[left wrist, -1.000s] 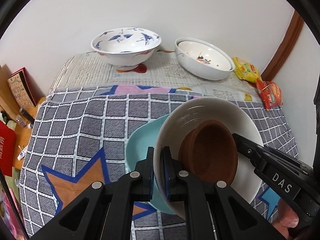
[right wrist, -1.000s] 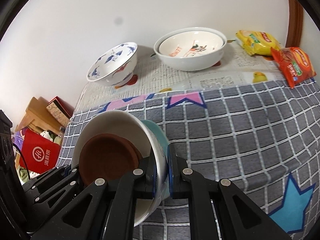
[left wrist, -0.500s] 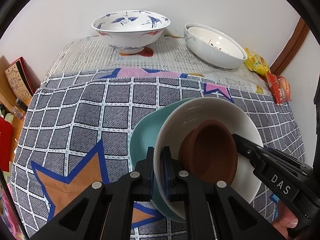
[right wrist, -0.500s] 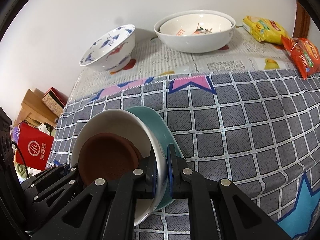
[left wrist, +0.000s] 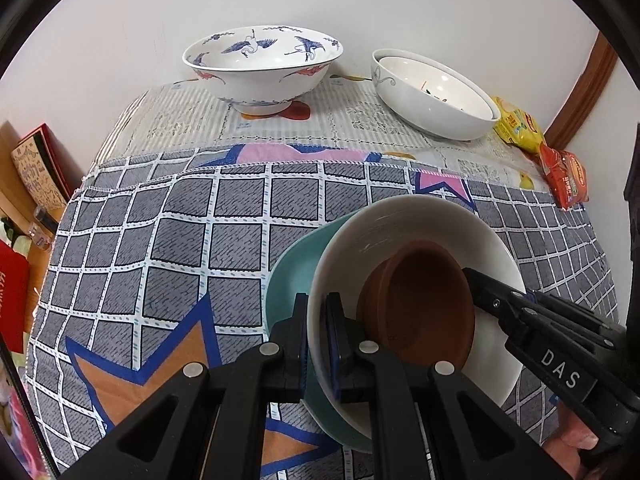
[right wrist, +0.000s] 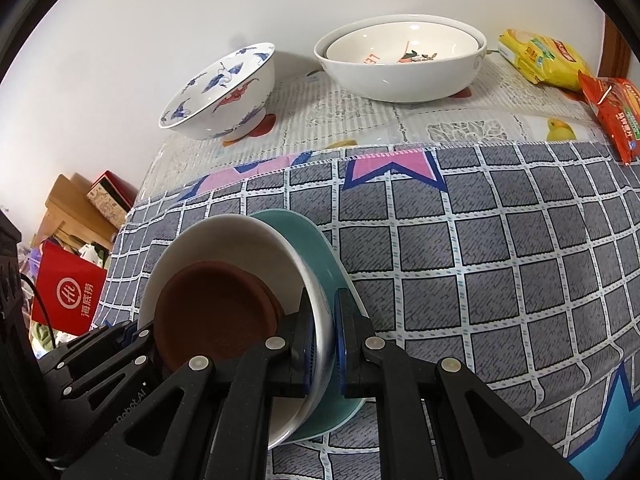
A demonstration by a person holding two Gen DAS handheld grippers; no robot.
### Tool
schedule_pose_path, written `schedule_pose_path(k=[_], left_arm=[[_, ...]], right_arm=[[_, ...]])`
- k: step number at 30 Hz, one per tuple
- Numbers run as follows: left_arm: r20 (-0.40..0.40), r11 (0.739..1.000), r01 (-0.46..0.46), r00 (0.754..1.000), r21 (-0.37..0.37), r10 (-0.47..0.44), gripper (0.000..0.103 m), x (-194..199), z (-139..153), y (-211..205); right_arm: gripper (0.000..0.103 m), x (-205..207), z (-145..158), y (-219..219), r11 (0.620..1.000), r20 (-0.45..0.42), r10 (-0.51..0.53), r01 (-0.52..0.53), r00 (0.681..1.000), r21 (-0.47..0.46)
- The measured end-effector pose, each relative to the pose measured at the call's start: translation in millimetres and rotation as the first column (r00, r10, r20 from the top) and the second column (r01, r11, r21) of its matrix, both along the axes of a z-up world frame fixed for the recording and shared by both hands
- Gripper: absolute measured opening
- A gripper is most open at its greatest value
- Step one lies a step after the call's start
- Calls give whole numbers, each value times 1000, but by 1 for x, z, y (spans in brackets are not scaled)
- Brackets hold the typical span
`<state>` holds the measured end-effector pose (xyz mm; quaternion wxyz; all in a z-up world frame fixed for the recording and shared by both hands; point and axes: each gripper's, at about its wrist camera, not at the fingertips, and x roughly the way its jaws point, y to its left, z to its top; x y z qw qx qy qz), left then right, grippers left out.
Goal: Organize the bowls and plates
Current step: 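Carry the white bowl with both grippers and lower it onto the teal plate, then open both grippers and pull them back from the white bowl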
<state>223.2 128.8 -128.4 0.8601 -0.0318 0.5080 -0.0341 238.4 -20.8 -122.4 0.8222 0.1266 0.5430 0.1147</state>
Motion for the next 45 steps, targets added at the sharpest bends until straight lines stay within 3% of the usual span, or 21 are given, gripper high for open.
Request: schedule_pose_path(k=[12,20,27,32,37,40,45], left_arm=[[-12,1000,-3,1000,12,3,13,-6,3,0],[11,1000,-6,1000,16,6,14,-23,19,-2],[46,1000,0,999,13,0,23,-50,41,-10],[94,1000,10,995,16,-12,30,-78,61,-24],[150,999,30,988,29,-34,34,-109,79,-44],[182,999,28,983,40,-35,40,-130,91,-56],[227,997,25,973,74,-41,43,-162,106,-68]], right_arm=[[13,-8,14,5,994,46,59,-55,997,-90],[14,-20,25,-1,995,54,68,-64,996,-75],[16,-48,46,-8,994,87,73,-65,994,-88],[28,-80,74,-23,993,147,56,-39,988,-113],[49,-126,105,-45,986,225,23,15,974,-167],[54,-151,121,-60,978,256,-2,55,967,-199],[56,-192,144,-84,978,301,-36,96,953,-185]])
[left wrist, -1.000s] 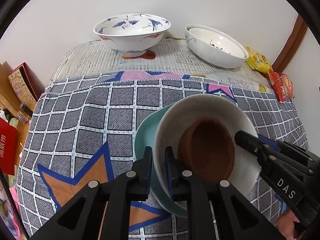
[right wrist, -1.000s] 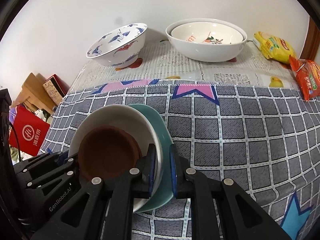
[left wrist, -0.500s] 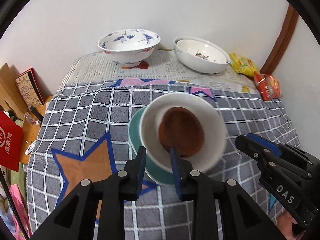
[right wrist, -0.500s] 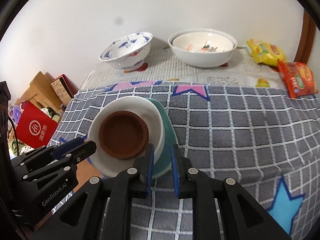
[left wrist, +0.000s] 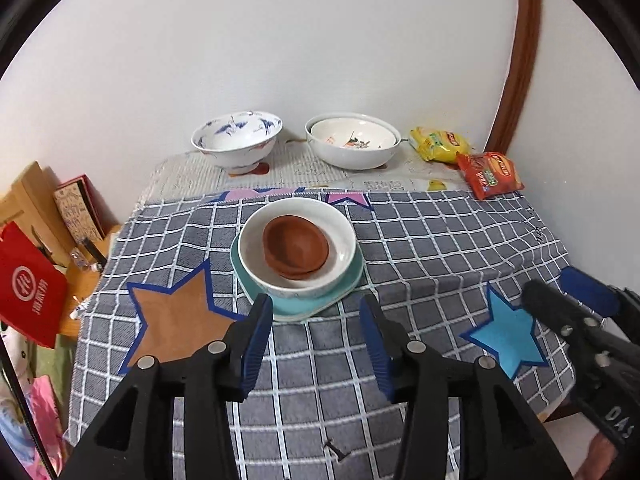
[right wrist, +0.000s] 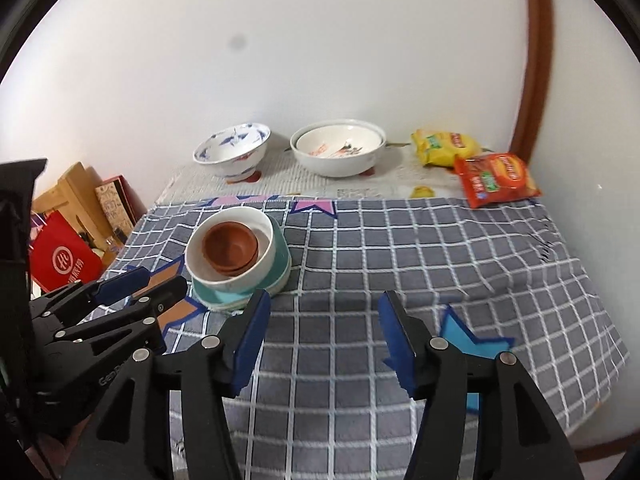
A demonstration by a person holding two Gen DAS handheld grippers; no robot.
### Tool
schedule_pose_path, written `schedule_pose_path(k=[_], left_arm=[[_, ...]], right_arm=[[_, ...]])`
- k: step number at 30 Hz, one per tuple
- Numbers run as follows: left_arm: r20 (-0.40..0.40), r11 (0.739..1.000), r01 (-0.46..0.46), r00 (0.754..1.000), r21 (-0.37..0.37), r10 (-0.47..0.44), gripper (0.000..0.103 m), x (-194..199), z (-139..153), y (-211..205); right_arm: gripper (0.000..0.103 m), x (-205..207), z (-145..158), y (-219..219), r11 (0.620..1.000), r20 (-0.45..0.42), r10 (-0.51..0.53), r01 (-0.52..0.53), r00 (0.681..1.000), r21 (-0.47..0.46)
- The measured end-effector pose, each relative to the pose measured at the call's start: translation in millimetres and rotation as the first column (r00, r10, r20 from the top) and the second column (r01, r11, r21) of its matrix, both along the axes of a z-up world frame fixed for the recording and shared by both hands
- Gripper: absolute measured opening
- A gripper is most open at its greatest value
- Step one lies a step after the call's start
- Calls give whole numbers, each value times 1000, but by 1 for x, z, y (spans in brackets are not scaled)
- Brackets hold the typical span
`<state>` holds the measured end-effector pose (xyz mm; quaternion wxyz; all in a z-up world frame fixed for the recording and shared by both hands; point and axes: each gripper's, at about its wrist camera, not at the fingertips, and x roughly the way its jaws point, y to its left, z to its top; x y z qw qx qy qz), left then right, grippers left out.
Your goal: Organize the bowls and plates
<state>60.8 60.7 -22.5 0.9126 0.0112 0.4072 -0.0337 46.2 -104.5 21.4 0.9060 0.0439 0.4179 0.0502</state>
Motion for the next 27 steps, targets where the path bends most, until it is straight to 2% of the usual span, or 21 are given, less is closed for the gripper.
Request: schedule_pose_path(k=[3,6,9,10,12,16,27], left_arm=[[19,1000,2,1000,5,-2,49,-16,8,-5],[54,1000,-2,999,7,2,67,-36,18,-10],[81,1000,-7,997,21,5,77,-50,27,-14],[91,1000,-11,996,26,9,85,-55,30,-16],[107,1000,-14,994,25,12,89,-61,34,-17],[117,1000,-14,993,25,11,89,-72,39,-20],[122,999,-9,992,36,4,89,-84,44,-25]], right_arm=[[56,-20,9,-9,1000,5,-17,17,1000,-5],[57,-38,15,-15,999,23,-34,35,999,-12],[76,-56,21,-19,997,53,-62,64,997,-30],[81,-62,22,-22,997,64,-69,71,996,-24],[85,-72,25,-26,997,71,-78,79,994,-11],[89,-84,29,-34,993,87,-105,110,991,-49],[89,-100,37,-41,992,102,-118,123,988,-41]])
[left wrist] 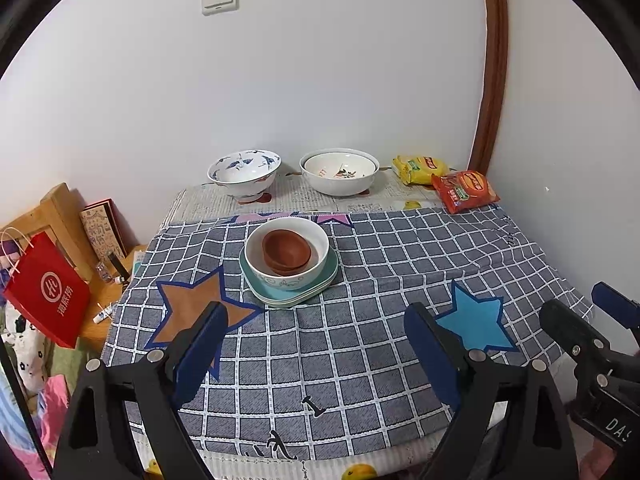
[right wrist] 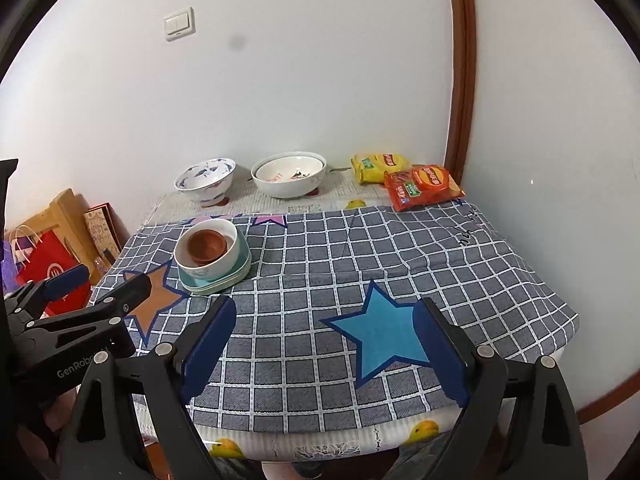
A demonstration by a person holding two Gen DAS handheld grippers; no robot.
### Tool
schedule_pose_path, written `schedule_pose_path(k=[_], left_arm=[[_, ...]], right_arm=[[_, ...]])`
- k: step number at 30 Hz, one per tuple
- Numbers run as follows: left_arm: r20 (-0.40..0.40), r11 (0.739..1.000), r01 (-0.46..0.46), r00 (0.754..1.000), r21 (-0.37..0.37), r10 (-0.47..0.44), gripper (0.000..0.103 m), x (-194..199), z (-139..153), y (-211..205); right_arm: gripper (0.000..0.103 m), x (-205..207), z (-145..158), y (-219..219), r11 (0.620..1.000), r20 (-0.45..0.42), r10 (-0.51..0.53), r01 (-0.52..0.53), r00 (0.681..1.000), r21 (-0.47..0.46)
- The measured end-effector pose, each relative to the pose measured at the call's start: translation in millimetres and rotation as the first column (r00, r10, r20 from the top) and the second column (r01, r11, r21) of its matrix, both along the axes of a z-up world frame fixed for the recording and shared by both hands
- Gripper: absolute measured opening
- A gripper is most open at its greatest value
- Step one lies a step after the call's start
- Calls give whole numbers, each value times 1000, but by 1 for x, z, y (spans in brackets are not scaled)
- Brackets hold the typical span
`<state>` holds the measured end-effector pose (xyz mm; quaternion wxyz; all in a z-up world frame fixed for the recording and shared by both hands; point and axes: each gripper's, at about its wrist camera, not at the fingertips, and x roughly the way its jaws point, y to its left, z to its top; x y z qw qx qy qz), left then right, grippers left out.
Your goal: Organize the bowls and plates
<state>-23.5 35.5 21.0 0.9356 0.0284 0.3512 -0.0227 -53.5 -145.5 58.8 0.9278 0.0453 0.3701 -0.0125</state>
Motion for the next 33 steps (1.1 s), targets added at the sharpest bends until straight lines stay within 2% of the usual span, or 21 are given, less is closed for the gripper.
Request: schedule_pose_path(k=[33], left_arm=[[1,1000,0,1000,-8,0,89,-3,1,3]], right_arm=[[89,-6,1,5,1000,8,1,-1,1000,2]])
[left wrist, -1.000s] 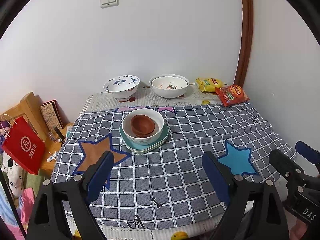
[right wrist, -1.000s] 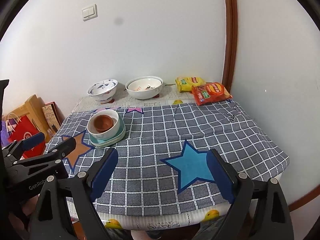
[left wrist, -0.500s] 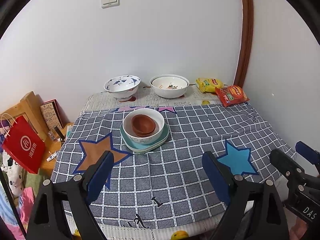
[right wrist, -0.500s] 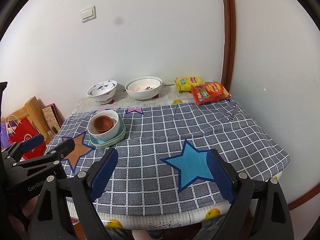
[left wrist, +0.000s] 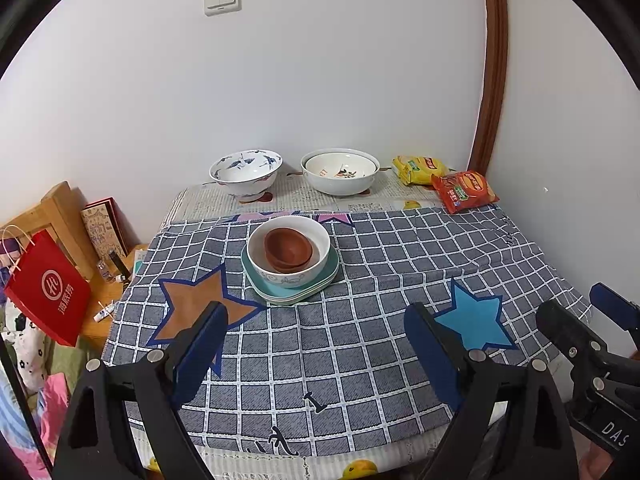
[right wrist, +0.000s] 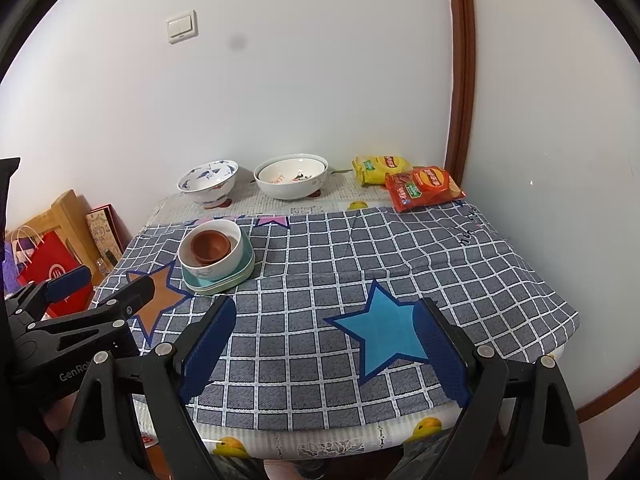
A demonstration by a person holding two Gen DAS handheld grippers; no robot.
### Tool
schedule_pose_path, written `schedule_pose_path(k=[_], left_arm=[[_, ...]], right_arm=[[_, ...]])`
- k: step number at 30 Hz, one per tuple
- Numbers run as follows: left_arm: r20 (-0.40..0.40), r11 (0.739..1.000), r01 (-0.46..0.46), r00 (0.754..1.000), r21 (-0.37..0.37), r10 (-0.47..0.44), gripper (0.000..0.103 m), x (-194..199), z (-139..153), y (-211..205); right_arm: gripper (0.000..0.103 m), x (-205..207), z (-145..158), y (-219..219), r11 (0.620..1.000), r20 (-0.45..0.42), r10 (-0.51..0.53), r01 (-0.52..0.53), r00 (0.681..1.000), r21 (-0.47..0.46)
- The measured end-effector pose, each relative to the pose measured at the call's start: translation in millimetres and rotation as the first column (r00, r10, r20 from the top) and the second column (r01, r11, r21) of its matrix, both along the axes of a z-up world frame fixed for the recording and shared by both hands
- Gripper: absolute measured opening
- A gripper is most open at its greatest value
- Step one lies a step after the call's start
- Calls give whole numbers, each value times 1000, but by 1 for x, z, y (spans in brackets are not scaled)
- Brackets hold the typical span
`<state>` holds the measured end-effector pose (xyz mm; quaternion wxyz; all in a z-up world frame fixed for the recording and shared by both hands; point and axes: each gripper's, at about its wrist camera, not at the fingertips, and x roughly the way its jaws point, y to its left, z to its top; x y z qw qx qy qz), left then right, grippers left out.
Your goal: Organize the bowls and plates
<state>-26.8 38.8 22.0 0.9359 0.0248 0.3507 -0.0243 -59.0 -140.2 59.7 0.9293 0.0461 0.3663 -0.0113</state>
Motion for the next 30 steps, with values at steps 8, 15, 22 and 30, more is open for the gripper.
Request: schedule_pose_path(k=[8,15,22,30], left_arm=[[1,1000,-5,1000,-1,5,89,-2,1,3],[5,1000,-7,1000,-4,7,89,-3,2,4],[6,1000,-8,1000,-5,8,89,-3,3,6],[6,1000,-8,1000,-5,8,89,-4,4,6]], right_arm=[[89,0,0,2,1000,3,6,-6,1000,1],[89,-2,1,5,1000,7,9,-9,1000,1],[89,-2,1,5,1000,8,11,-11,1000,0],[89,-2,1,6,1000,9,12,-12,1000,2]])
